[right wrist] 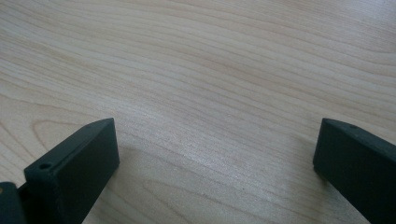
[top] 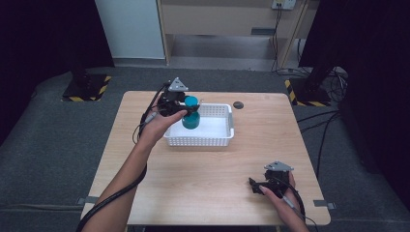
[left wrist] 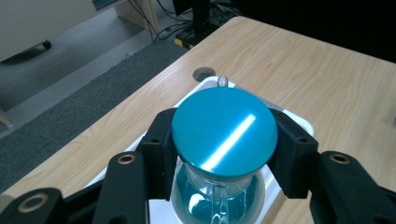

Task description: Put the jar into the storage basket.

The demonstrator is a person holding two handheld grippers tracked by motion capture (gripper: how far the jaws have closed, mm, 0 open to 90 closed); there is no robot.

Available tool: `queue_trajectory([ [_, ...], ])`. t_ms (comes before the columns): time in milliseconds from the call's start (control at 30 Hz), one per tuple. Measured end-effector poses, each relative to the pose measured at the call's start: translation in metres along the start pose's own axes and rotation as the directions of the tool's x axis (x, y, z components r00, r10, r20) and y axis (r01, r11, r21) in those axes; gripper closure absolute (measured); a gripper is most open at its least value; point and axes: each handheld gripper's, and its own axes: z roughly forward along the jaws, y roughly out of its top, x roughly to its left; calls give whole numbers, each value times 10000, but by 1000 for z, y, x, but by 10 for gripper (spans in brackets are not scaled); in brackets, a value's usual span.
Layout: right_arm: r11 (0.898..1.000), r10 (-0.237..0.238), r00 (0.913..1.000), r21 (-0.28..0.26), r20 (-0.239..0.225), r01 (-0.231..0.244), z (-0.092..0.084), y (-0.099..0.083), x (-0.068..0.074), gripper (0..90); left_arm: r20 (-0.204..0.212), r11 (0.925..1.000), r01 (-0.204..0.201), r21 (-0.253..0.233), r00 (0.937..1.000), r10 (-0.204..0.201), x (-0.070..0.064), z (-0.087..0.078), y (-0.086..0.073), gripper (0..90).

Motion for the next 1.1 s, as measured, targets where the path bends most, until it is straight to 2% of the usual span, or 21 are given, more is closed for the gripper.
queue_trajectory([
  [233, 10000, 4, 10000, 3, -2, -4, 0, 0, 0, 2, -81, 9998, 147, 164, 9999, -146, 2, 20, -9, 472],
  [333, 10000, 5, 10000, 4, -6, -5, 0, 0, 0, 2, 19, 9996, 181, 218, 9998, -182, 5, 25, -14, 472],
  [533, 10000, 0, 10000, 6, 0, 0, 0, 0, 0, 2, -67, 9989, 349, 315, 9994, -347, 7, 35, -23, 471],
  [933, 10000, 6, 10000, 4, 1, -6, 0, 0, 0, 2, -45, 9979, 380, 525, 9993, -379, 1, 53, -37, 471],
  [1100, 10000, -1, 10000, 0, 4, 1, 0, 0, 0, 2, -128, 9965, 529, 641, 9986, -522, 2, 59, -42, 471],
])
